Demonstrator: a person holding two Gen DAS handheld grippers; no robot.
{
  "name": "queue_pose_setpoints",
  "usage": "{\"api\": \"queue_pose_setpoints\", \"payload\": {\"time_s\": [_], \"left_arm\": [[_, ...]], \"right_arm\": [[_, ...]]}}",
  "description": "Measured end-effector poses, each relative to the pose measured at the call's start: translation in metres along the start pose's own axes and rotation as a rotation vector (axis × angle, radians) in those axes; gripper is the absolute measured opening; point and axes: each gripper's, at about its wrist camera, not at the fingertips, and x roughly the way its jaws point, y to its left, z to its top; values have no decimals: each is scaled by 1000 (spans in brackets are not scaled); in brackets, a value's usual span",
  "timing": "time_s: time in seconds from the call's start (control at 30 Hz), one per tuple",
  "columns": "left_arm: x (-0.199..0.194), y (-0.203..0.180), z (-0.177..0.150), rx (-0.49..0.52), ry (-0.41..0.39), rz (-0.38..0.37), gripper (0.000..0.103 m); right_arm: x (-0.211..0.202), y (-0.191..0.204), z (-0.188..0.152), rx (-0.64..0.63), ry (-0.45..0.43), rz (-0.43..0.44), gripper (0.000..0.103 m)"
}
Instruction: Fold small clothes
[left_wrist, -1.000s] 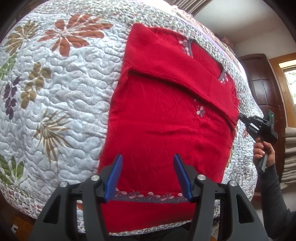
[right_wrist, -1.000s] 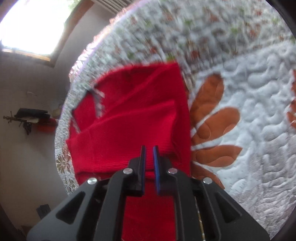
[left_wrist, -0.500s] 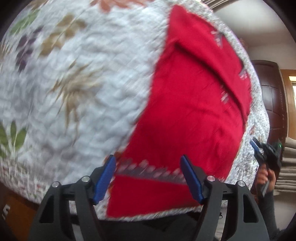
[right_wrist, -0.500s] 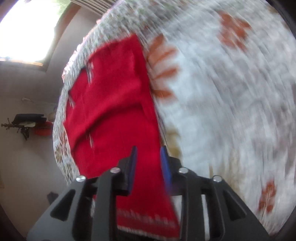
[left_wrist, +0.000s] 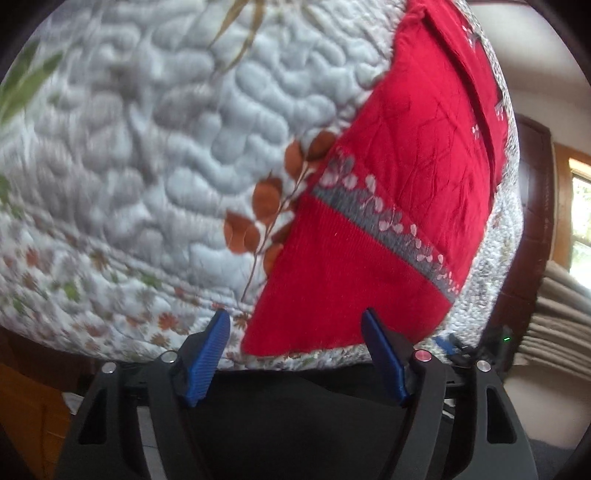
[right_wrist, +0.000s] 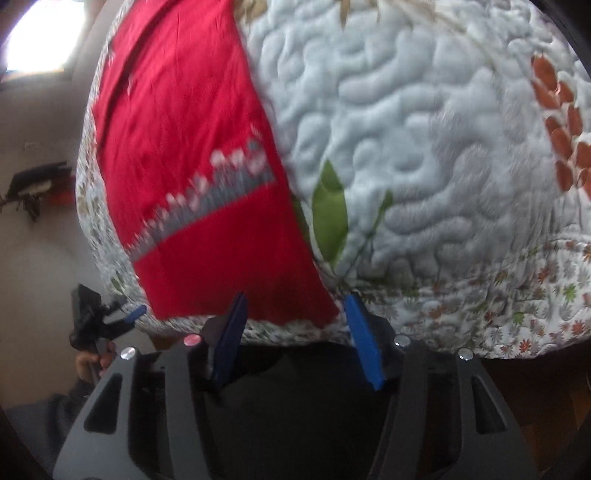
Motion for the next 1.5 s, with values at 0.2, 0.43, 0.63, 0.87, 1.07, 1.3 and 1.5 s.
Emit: {"api": "queue_pose_setpoints", "payload": {"time_s": [0.2, 0.43, 0.63, 0.87, 1.07, 1.3, 1.5], "left_arm": [[4, 22, -2, -62, 7, -34, 80], [21, 4, 6, -35, 32, 1, 83], [25, -13, 7, 26, 57, 103, 56], [27, -27, 1, 29, 93, 107, 8], [1, -32, -12, 29, 40, 5, 7], [-39, -35, -28, 33, -26, -126, 7], [-81, -56, -24, 70, -94, -217, 7]], "right_arm": [[29, -2, 2, 5, 9, -14, 59], [42, 1, 4, 18, 11, -12, 65], [52, 6, -3, 31, 29, 22, 60], [47, 13, -6, 21, 37, 66, 16], [27, 19, -11, 1, 10, 90, 8], [-15, 31, -14, 0, -63, 192, 7], [-64, 48, -6, -26, -152, 267, 7]]}}
